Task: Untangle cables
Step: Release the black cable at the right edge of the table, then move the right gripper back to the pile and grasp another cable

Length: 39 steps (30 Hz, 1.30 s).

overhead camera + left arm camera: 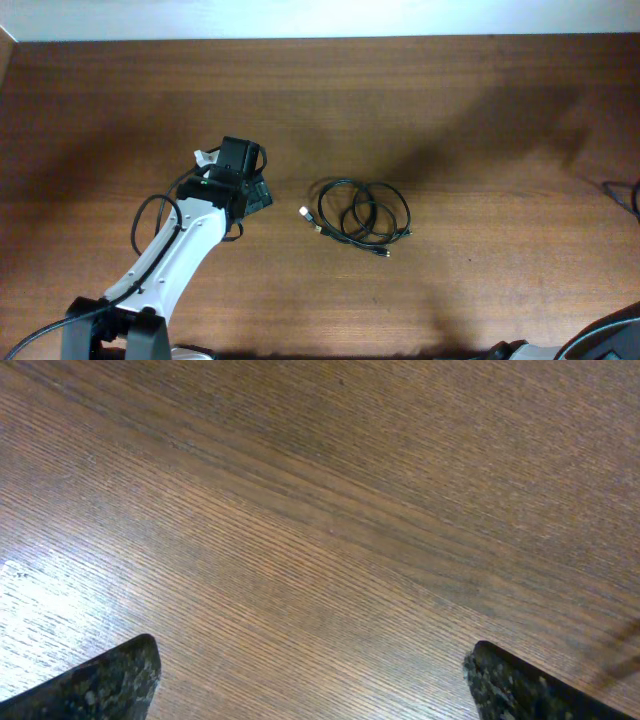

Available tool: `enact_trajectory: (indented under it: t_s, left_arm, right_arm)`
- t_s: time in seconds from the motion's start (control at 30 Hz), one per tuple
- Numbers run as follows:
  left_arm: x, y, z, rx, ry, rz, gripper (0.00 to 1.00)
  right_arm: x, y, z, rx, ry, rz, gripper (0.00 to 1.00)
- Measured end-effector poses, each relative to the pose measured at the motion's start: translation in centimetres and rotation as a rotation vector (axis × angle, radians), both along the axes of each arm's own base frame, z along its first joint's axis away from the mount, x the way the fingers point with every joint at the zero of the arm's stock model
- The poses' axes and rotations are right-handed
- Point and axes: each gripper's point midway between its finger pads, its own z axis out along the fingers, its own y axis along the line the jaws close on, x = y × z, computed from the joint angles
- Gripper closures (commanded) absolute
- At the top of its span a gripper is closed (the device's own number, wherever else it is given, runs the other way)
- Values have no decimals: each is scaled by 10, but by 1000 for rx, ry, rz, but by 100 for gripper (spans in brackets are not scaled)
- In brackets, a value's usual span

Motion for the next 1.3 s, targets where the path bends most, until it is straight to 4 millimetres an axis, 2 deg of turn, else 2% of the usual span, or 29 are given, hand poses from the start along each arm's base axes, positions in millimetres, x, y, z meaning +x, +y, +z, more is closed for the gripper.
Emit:
enact_trajectory:
  t_s: [0.23,0.33,0.5,0.67,0.7,0.77,0.9,1.07,1.2,1.3]
  left_arm:
    - [0,0,0,0,0,0,1]
    - [0,0,0,0,0,0,1]
    - [0,0,0,0,0,0,1]
    - [0,0,0,0,0,0,1]
    - [0,0,0,0,0,0,1]
    - [0,0,0,0,0,0,1]
    - [0,0,0,0,0,0,1]
    - [0,0,0,0,0,0,1]
    - [0,0,0,0,0,0,1]
    - [0,0,0,0,0,0,1]
  right_arm:
    - [16,53,13,148,-124,263,1]
    - [19,78,12,227,-131,345,1]
    - [22,135,-5,388,-46,446,1]
    - [28,203,-17,456,47,597,1]
    - [29,222,-20,461,78,642,1]
    - [27,254,-32,448,167,692,2]
    - [18,296,-60,335,358,737,1]
    - [10,350,-83,98,498,913,1]
    - [7,381,-111,-4,591,1009,1]
    - [2,393,-142,-14,681,1044,2]
